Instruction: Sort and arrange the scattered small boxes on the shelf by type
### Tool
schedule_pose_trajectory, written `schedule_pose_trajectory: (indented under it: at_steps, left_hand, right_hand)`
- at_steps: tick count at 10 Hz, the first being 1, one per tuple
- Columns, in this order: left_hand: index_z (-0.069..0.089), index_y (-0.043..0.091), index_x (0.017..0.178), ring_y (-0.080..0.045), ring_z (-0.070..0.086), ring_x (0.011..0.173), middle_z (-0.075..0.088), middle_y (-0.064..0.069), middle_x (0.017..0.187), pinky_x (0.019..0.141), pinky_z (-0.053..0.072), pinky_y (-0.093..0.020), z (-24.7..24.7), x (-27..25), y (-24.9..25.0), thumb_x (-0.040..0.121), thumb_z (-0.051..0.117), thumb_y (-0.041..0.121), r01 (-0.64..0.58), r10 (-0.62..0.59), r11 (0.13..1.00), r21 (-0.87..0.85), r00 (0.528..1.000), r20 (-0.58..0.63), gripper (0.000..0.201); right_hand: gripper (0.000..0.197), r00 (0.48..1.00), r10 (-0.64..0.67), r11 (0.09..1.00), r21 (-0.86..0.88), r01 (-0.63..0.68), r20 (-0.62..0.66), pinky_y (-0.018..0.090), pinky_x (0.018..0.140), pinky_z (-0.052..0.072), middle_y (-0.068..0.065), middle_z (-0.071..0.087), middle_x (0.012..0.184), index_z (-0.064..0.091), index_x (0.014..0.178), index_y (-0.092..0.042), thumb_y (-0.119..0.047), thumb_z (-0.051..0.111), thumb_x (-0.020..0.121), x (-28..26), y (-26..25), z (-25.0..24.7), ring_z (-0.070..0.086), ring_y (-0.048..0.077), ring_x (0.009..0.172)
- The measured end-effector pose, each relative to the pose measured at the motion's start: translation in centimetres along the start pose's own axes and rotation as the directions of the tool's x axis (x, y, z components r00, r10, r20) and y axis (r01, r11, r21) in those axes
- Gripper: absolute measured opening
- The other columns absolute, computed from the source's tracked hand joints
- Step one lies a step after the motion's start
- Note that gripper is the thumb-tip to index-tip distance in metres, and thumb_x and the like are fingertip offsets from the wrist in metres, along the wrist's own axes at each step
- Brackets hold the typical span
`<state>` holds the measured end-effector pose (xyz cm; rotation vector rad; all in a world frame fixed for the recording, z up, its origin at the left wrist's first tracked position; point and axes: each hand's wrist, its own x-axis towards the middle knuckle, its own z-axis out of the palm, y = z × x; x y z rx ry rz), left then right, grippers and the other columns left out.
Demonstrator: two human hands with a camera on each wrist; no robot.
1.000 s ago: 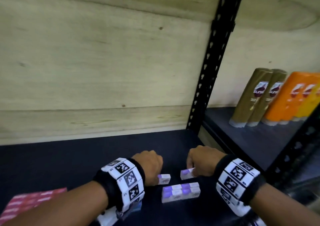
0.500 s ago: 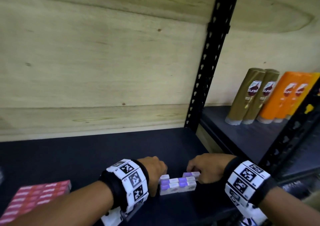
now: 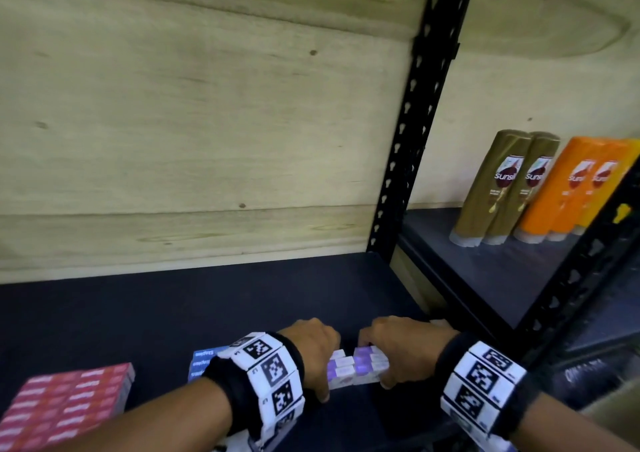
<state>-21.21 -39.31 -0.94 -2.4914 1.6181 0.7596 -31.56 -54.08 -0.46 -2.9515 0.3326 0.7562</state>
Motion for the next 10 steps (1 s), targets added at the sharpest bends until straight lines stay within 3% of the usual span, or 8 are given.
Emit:
schedule_pose_trajectory:
  at_steps: [1, 6, 7, 8, 9, 10]
  left_hand:
    - [0.058, 0.015, 0.118, -0.023, 0.062, 0.101, 0.061, -0.004, 0.115, 0.083, 0.055, -0.037, 0.0, 0.2, 0.2, 0.073, 0.083, 0.027, -0.013, 0.013, 0.999, -0.031, 1.000, -0.018, 0.052]
    - [0.061, 0.019, 0.114, -0.020, 0.063, 0.099, 0.063, -0.001, 0.112, 0.086, 0.055, -0.036, 1.0, 0.7, 0.4, 0.074, 0.081, 0.031, 0.009, -0.023, 0.989, -0.149, 0.996, -0.089, 0.047]
    - [0.058, 0.020, 0.117, -0.019, 0.062, 0.101, 0.062, 0.000, 0.113, 0.087, 0.054, -0.036, 0.9, 0.4, 0.2, 0.073, 0.081, 0.034, 0.003, -0.016, 0.991, -0.134, 0.996, -0.092, 0.052]
    - [0.055, 0.024, 0.122, -0.017, 0.059, 0.102, 0.059, 0.004, 0.117, 0.086, 0.053, -0.033, 0.4, -0.3, -0.5, 0.071, 0.082, 0.039, -0.003, -0.010, 0.993, -0.122, 0.994, -0.107, 0.060]
    - [0.052, 0.029, 0.127, -0.017, 0.057, 0.107, 0.056, 0.006, 0.123, 0.088, 0.050, -0.033, -1.1, -2.0, -1.6, 0.070, 0.078, 0.050, 0.014, -0.027, 0.996, -0.082, 0.986, -0.166, 0.066]
    - [0.048, 0.036, 0.129, -0.015, 0.053, 0.114, 0.052, 0.011, 0.125, 0.094, 0.047, -0.035, -2.2, -5.8, -3.9, 0.074, 0.068, 0.063, 0.049, -0.067, 0.996, -0.072, 0.960, -0.273, 0.064]
  right_hand:
    - [0.053, 1.000, -0.020, 1.000, -0.015, 0.020, 0.000, 0.034, 0.089, 0.047, 0.002, 0.052, 0.124, 0.053, 0.126, -0.024, -0.020, 0.077, 0.078, 0.3, -0.4, 0.1, 0.054, 0.022, 0.112]
    - [0.048, 1.000, -0.021, 1.000, -0.017, 0.021, -0.008, 0.034, 0.089, 0.049, 0.001, 0.053, 0.120, 0.053, 0.122, -0.024, -0.024, 0.074, 0.079, 0.3, -0.7, 0.3, 0.055, 0.021, 0.108]
    - [0.052, 1.000, -0.013, 1.000, -0.002, 0.013, 0.006, 0.031, 0.085, 0.047, -0.001, 0.054, 0.122, 0.053, 0.123, -0.025, -0.027, 0.078, 0.077, 0.2, -0.8, 0.0, 0.055, 0.019, 0.108]
    - [0.062, 0.999, -0.001, 1.000, 0.021, 0.000, 0.034, 0.033, 0.089, 0.050, -0.005, 0.056, 0.124, 0.051, 0.129, -0.028, -0.035, 0.081, 0.075, -0.4, -1.0, -1.2, 0.056, 0.016, 0.109]
    - [0.069, 0.998, 0.051, 0.999, 0.016, -0.052, 0.023, 0.034, 0.096, 0.048, -0.004, 0.055, 0.133, 0.046, 0.138, -0.030, -0.044, 0.077, 0.077, -1.1, -1.4, -2.8, 0.055, 0.017, 0.115]
    - [0.066, 0.996, 0.053, 0.996, 0.078, -0.048, -0.066, 0.029, 0.098, 0.046, -0.009, 0.055, 0.134, 0.046, 0.138, -0.036, -0.060, 0.068, 0.081, -3.7, -2.2, -5.8, 0.056, 0.011, 0.115]
